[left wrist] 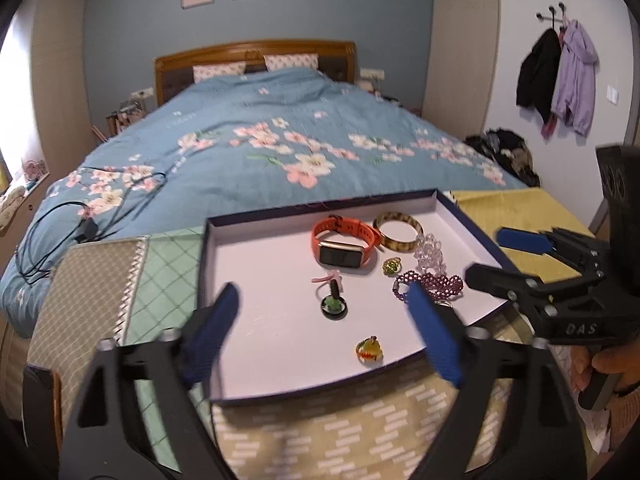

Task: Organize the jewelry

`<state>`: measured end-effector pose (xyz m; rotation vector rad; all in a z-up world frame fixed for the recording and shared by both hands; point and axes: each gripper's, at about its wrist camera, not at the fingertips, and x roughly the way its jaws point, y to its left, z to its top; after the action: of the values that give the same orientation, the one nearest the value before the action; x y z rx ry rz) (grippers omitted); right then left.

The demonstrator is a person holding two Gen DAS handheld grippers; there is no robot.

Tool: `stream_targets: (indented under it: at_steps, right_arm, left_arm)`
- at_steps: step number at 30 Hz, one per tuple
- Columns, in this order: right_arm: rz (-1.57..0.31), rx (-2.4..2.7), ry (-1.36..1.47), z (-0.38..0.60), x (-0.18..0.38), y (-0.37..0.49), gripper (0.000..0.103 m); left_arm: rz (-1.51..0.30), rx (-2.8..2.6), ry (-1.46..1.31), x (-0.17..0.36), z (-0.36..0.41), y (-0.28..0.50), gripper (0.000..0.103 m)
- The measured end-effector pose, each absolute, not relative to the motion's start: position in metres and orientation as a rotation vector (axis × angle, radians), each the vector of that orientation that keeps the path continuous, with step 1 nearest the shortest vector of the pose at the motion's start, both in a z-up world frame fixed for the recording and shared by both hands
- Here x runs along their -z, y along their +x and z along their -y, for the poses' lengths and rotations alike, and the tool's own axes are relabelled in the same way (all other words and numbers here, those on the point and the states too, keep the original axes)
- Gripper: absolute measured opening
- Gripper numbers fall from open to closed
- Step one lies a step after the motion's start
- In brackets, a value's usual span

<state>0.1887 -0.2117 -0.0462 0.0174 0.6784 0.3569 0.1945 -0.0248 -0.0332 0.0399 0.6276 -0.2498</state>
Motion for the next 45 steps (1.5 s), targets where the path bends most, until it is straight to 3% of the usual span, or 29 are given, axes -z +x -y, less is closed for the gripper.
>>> stream_targets:
  at_steps: [2,3,20,45]
  right_arm:
    - [-0.659,-0.334,0.002,0.212,0.045,0.176,0.096]
    - [-0.647,-0.324,-0.004,0.213,0.044,0.171,0.096]
    - [-0.448,-0.183,-0.052,0.219,0.037,0.083,0.096]
    - [-0.315,-0.187,-0.008,0.222,0.022,0.046,0.096]
  left_arm:
    - [-0.586,0.227,0.025,0.029,0.019,0.18,0.098]
    - [-0.577,0.221,0.021,0.027,0.016,0.174,0.098]
    - [-0.404,0.09,-0.062,0.016,-0.017,0.067,0.098]
    - [-0.288,0.055,-0.036,-0.002,-0.001,0.023,0.098]
